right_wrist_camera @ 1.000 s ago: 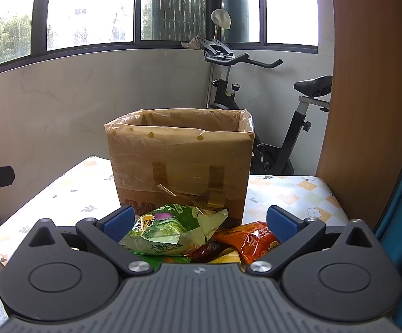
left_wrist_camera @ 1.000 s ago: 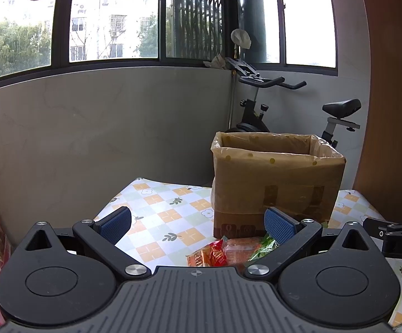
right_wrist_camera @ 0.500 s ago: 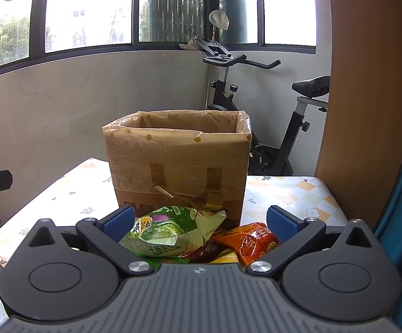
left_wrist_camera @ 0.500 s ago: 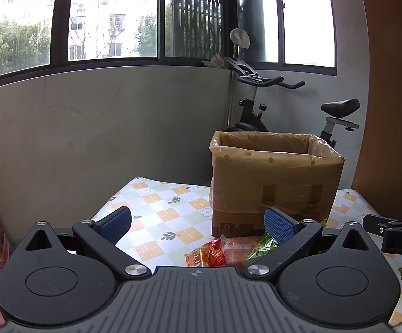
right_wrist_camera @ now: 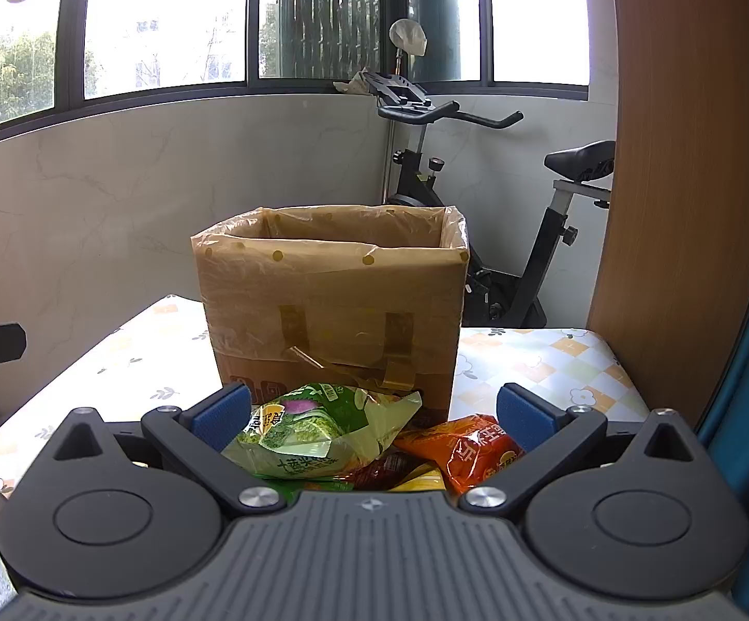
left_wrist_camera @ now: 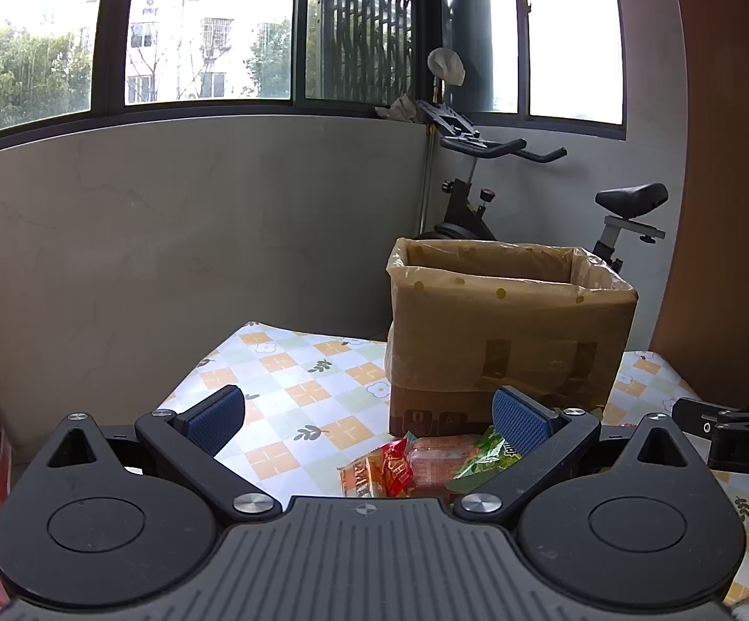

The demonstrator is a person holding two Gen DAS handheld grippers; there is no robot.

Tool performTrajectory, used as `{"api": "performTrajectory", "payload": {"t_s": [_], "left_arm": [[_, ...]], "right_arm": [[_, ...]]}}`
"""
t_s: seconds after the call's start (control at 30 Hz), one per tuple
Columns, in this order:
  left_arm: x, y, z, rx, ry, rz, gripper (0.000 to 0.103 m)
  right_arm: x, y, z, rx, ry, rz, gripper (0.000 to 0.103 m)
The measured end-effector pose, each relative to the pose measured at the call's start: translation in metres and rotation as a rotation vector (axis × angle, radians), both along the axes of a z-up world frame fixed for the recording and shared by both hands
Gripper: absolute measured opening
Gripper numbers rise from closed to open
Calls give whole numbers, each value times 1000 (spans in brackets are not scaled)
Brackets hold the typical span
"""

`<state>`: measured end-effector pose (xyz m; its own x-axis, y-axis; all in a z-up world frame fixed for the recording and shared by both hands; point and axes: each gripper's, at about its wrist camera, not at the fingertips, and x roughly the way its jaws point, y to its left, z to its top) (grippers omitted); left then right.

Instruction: Organize snacks

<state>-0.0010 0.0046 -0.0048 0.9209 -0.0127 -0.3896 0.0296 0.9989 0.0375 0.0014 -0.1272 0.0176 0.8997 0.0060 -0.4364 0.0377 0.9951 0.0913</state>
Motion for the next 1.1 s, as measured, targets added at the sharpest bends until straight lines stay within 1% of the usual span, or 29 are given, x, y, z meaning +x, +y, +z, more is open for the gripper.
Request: {"api": "performTrajectory", "payload": {"t_s": [0.83, 1.1], "left_arm": [[1, -1, -3, -7, 16, -9, 103], [2, -2, -7, -11, 39, -6, 103]], "right_arm": [[0, 0, -1, -2, -2, 1, 103], [0, -1, -2, -1, -1, 1, 103]]}}
